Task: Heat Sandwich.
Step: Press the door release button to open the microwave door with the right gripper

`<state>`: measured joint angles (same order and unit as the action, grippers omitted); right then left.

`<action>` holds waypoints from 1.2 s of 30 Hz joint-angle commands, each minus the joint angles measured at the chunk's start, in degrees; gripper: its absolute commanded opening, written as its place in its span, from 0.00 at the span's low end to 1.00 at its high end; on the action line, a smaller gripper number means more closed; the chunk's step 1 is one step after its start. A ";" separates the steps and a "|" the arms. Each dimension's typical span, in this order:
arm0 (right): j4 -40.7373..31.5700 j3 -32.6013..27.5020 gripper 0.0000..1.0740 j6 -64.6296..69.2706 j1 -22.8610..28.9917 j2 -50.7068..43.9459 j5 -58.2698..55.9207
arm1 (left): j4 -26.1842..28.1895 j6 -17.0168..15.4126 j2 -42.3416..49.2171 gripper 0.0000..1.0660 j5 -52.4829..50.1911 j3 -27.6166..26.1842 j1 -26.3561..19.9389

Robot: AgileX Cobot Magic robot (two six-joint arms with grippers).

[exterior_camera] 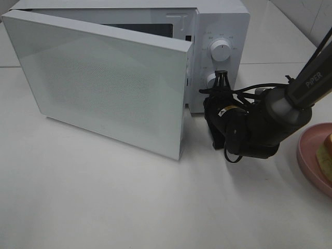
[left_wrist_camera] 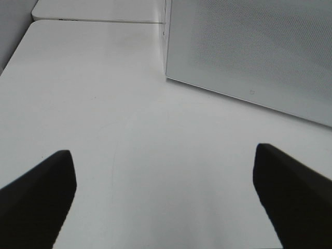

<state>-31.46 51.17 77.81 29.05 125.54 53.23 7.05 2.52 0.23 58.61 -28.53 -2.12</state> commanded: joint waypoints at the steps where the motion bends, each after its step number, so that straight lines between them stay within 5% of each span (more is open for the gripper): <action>1: 2.52 5.56 0.00 -0.92 -2.41 -0.17 13.52 | 0.23 -0.34 1.55 0.82 0.17 0.23 0.06; 21: 4.01 5.27 0.01 1.60 -2.41 -1.83 2.35 | 0.23 -0.29 1.55 0.82 0.17 0.23 0.06; 36: 5.96 -2.35 0.01 2.29 -2.23 -6.76 -6.59 | 0.23 -0.34 1.55 0.82 0.17 0.23 0.06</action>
<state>-26.64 48.70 79.98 27.10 120.15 44.81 7.05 2.52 0.23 58.61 -28.53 -2.12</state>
